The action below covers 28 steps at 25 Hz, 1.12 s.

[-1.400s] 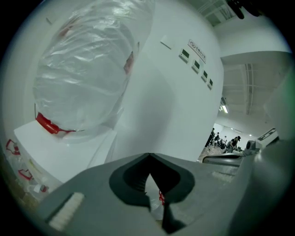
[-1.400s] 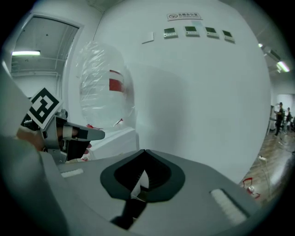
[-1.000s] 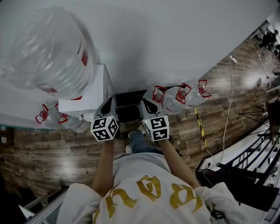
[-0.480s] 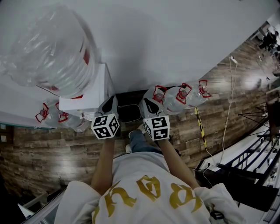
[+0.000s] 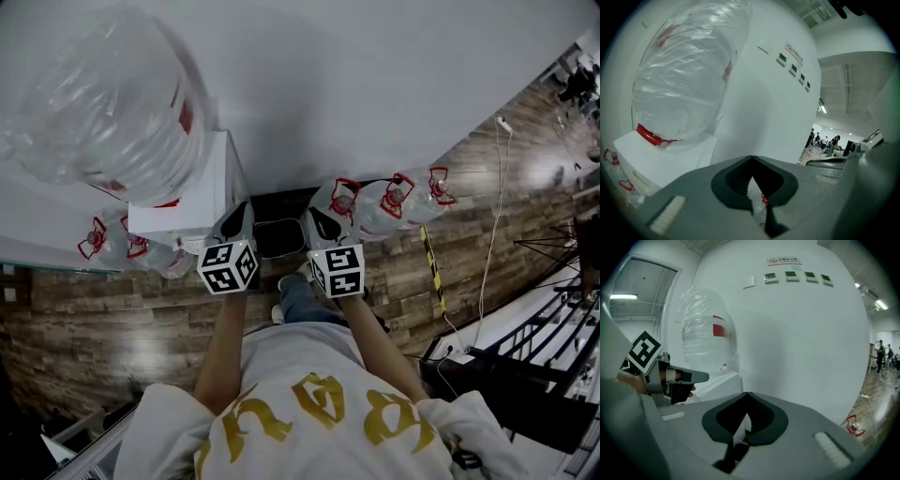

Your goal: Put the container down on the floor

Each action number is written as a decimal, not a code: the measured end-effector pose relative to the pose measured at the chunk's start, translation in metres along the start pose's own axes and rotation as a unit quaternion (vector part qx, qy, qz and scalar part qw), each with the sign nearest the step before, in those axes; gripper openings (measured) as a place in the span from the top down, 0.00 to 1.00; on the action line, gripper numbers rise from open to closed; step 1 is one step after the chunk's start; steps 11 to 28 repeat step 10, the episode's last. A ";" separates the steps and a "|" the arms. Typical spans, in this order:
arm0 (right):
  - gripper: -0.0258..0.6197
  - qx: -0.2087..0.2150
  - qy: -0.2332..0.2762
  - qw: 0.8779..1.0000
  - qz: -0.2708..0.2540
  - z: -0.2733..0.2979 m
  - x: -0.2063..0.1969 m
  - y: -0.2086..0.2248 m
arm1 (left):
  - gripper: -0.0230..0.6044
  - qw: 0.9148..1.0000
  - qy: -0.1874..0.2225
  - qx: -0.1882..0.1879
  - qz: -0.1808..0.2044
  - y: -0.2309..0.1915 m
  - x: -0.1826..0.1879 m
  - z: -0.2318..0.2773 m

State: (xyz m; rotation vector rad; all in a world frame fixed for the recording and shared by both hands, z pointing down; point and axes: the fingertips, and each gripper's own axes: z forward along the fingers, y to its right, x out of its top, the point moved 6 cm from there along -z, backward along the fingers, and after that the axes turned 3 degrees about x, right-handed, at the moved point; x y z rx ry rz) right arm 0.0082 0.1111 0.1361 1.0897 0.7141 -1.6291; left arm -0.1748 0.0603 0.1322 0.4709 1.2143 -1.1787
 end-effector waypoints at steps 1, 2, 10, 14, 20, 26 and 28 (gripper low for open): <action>0.92 0.000 -0.001 1.000 0.000 0.000 0.000 0.000 | 0.96 1.000 -0.001 0.000 0.001 0.000 0.000 0.000; 0.92 0.000 -0.002 1.000 0.000 0.000 -0.001 0.000 | 0.96 1.000 -0.001 -0.001 0.002 0.001 -0.001 0.000; 0.92 0.000 -0.004 1.000 0.001 0.003 -0.004 -0.001 | 0.96 1.000 -0.009 0.001 0.008 -0.002 -0.005 0.003; 0.92 0.000 -0.004 1.000 0.001 0.003 -0.004 -0.001 | 0.96 1.000 -0.009 0.001 0.008 -0.002 -0.005 0.003; 0.92 0.000 -0.004 1.000 0.001 0.003 -0.004 -0.001 | 0.96 1.000 -0.009 0.001 0.008 -0.002 -0.005 0.003; 0.92 0.000 -0.004 1.000 0.001 0.003 -0.004 -0.001 | 0.96 1.000 -0.009 0.001 0.008 -0.002 -0.005 0.003; 0.92 0.000 -0.004 1.000 0.001 0.003 -0.004 -0.001 | 0.96 1.000 -0.009 0.001 0.008 -0.002 -0.005 0.003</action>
